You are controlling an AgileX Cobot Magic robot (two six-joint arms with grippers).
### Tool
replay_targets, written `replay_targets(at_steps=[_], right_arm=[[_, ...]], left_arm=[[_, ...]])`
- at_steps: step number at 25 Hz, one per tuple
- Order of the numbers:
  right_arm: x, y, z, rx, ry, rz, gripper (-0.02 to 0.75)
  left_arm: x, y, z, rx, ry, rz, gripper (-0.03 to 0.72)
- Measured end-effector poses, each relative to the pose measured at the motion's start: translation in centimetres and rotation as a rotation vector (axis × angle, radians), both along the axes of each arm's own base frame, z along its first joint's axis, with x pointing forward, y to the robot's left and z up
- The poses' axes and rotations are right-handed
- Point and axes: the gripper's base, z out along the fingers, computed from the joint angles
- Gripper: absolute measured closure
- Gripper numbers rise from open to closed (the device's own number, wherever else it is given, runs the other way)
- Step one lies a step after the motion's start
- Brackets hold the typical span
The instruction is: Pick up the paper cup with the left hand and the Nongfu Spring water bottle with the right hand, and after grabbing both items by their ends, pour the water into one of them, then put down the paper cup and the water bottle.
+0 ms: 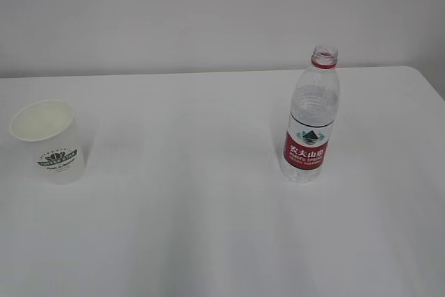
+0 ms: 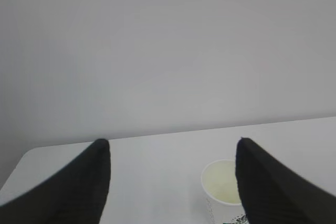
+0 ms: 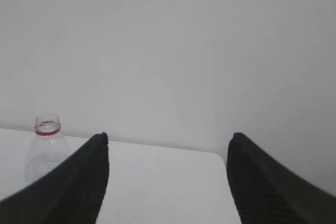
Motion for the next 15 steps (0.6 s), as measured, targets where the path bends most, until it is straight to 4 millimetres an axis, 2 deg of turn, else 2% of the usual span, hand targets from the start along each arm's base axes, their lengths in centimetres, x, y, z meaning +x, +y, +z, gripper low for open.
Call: replay_targets(at_steps=[6, 15], right_arm=[[2.4, 0.2, 0.6, -0.001, -0.028, 0.011, 0.201], [6.5, 0.6, 0.4, -0.004, -0.031, 0.027, 0.201]], left_arm=[[1.4, -0.1, -0.2, 0.002, 0.045, -0.002, 0.155], [3.4, -0.2, -0.1, 0.005, 0.036, -0.012, 0.156]])
